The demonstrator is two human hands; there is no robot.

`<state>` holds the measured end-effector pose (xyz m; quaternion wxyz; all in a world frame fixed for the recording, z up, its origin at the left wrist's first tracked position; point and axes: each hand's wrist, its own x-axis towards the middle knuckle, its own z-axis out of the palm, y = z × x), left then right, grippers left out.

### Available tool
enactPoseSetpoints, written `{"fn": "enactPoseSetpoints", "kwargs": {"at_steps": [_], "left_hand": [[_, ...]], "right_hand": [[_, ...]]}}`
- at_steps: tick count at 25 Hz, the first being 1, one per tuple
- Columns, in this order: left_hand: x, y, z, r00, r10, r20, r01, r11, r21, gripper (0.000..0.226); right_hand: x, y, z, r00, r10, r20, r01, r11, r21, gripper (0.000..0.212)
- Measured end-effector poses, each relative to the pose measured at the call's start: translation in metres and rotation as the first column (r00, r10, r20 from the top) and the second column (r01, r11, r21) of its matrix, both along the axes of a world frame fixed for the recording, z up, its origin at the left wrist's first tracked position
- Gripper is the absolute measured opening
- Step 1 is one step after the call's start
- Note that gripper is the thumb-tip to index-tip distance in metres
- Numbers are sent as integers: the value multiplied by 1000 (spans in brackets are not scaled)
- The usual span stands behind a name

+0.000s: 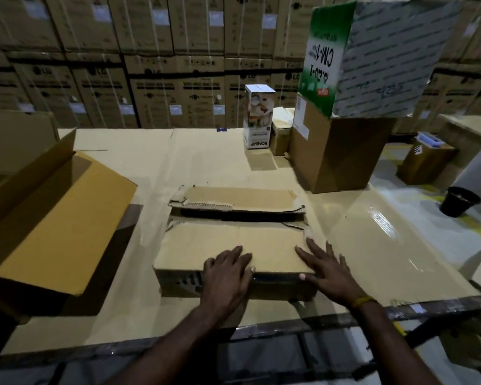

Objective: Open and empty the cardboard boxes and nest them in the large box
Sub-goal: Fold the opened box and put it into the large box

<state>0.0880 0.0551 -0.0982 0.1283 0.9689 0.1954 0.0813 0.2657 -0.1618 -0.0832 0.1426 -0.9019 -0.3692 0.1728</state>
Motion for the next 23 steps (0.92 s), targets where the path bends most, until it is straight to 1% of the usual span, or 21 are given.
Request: {"fn": "enactPoseSetpoints", "kwargs": {"at_steps": [1,2,3,4,5,6,8,11,15,17,21,23], "left_hand": [[5,8,-2,1000,12,-14,-12,1000,0,53],[11,17,-6,999,30,-30,-30,1000,0,59],[19,29,-8,998,46,-42,-46,999,-4,65],[28,42,-10,997,55,-52,-56,998,-10,70],[36,54,-11,997,54,-63,-55,998,-14,71],[45,64,-12,997,45,-69,-47,999,-21,70],[58,82,-12,998,52,-44,-54,998,-29,70],[74,109,-13,996,92,-1,-92,996,-1,72],[103,155,-18,987,102,120,-117,985,125,74],[120,178,-17,985,119,125,-136,981,137,75],[146,211,-18,984,174,28,-176,977,124,78],[151,217,-26,984,177,3,-176,978,113,79]], "right_hand": [[10,4,8,999,-3,-34,2,1000,-8,63],[16,13,13,999,-8,-40,7,999,-35,69],[19,28,15,1000,-13,-4,13,996,-86,79],[16,46,14,998,-21,62,30,988,-149,83],[9,66,9,991,-41,124,64,980,-186,80],[1,86,3,982,-81,170,112,977,-183,76],[-14,124,-9,963,-149,222,179,976,-121,71],[-12,165,-15,948,-158,277,175,984,-39,71],[25,201,-16,926,-184,330,181,983,41,72],[50,213,-15,924,-190,331,189,981,34,69],[90,234,-14,939,-191,286,212,976,-44,67],[100,240,-18,946,-171,277,202,975,-89,68]]}}
